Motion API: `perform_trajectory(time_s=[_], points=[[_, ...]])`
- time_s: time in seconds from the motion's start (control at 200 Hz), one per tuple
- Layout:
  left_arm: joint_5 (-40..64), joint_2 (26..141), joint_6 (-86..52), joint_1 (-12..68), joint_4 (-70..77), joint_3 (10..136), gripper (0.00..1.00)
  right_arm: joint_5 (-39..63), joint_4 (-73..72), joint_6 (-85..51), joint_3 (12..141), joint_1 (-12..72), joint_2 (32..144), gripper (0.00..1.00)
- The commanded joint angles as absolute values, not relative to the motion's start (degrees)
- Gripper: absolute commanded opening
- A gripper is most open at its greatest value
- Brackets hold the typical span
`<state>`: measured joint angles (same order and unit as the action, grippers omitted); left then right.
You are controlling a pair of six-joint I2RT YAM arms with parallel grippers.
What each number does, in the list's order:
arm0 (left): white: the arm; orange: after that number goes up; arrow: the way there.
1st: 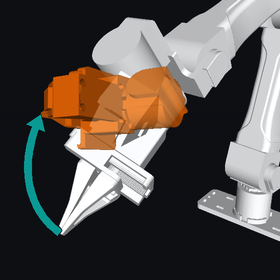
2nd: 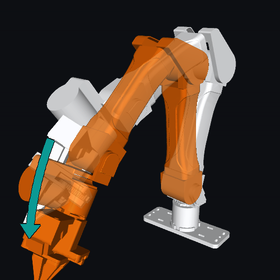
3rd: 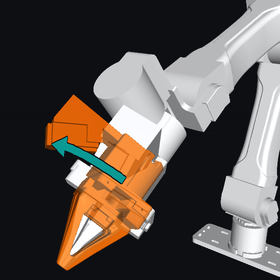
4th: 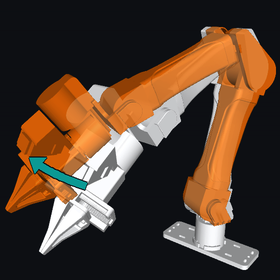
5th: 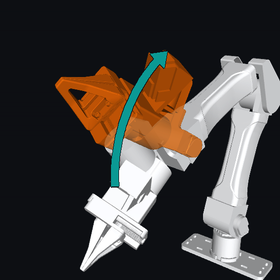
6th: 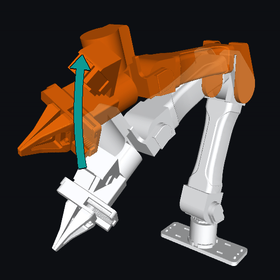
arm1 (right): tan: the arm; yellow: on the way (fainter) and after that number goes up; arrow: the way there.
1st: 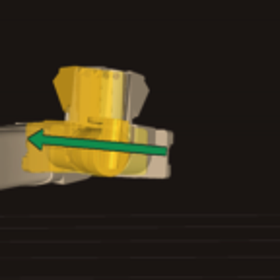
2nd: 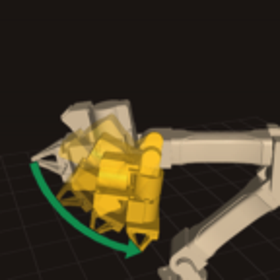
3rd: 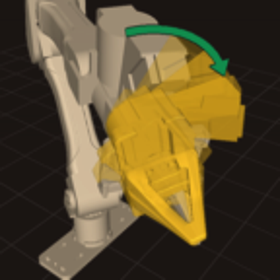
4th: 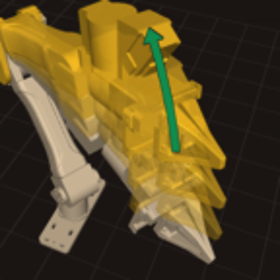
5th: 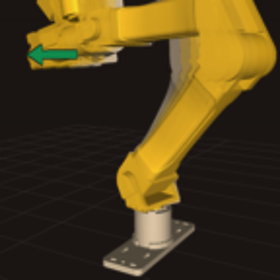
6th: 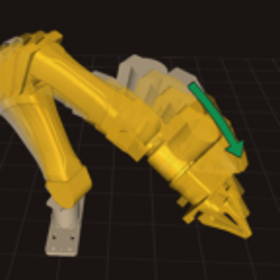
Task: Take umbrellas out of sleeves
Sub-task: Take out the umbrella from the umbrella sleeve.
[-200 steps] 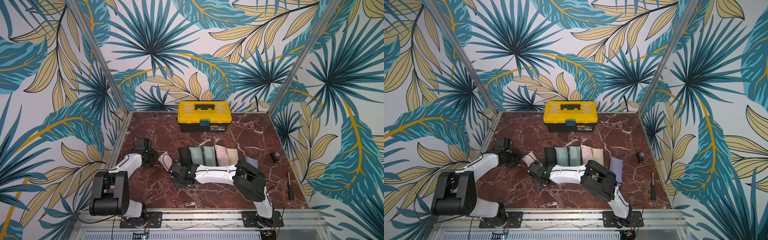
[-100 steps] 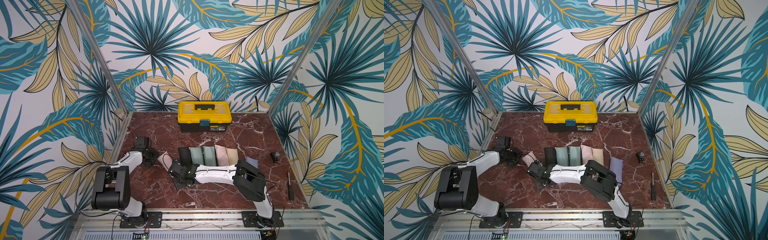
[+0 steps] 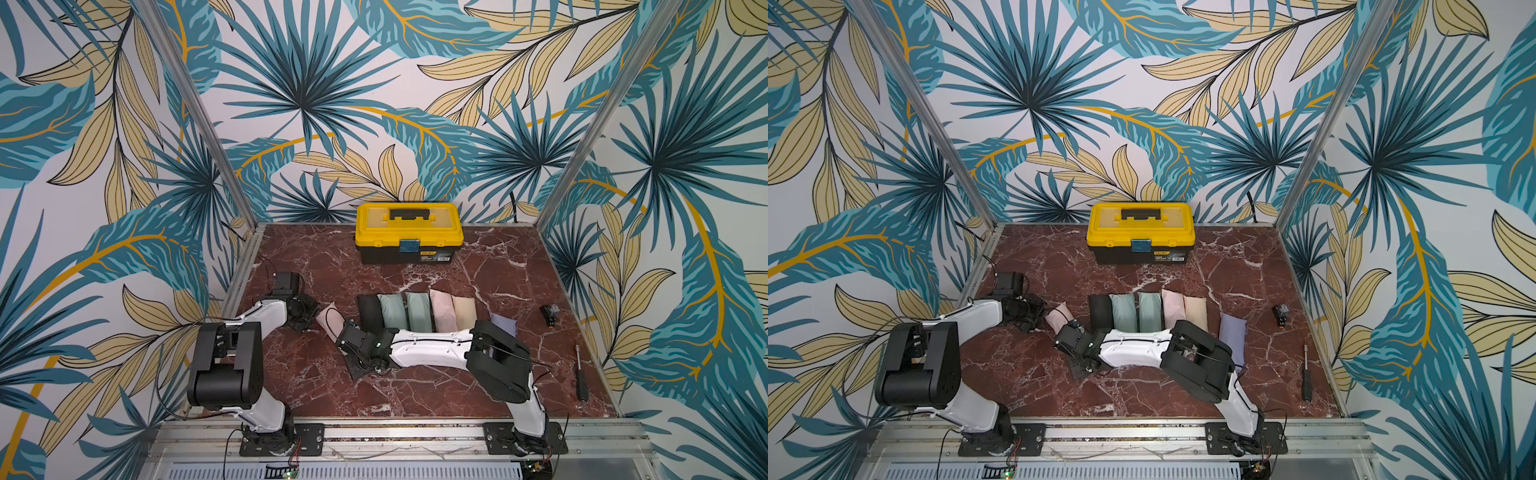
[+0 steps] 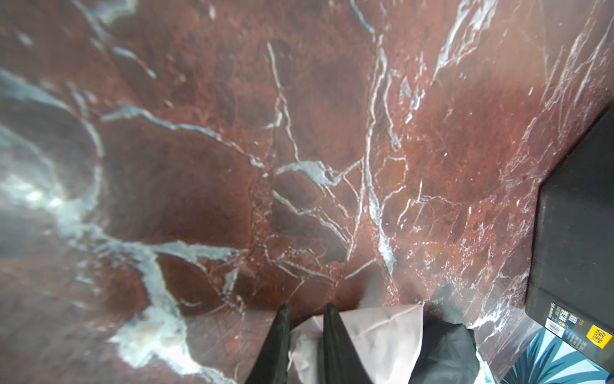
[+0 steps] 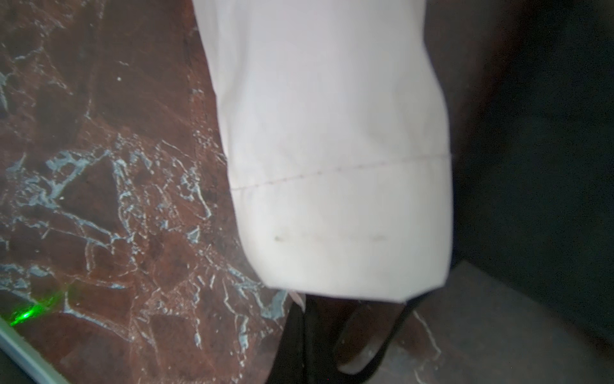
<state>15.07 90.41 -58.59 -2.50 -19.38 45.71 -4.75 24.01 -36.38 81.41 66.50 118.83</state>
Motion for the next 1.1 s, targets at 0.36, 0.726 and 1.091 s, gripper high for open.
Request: perform_trajectory(time_s=[0.36,0.726,1.091], points=[[15.8,89.7,-57.5,-3.0,-18.2,47.0,0.0,-3.5,25.2,-36.5,79.2,66.5,119.3,0.0],[17.0,87.5,-53.1,-3.2,-16.1,47.5,0.0,1.6,18.3,-35.2,74.8,66.5,115.9,0.0],[17.3,87.3,-51.9,-4.5,-16.1,48.7,0.0,4.3,14.2,-34.8,71.7,66.6,112.8,0.0]])
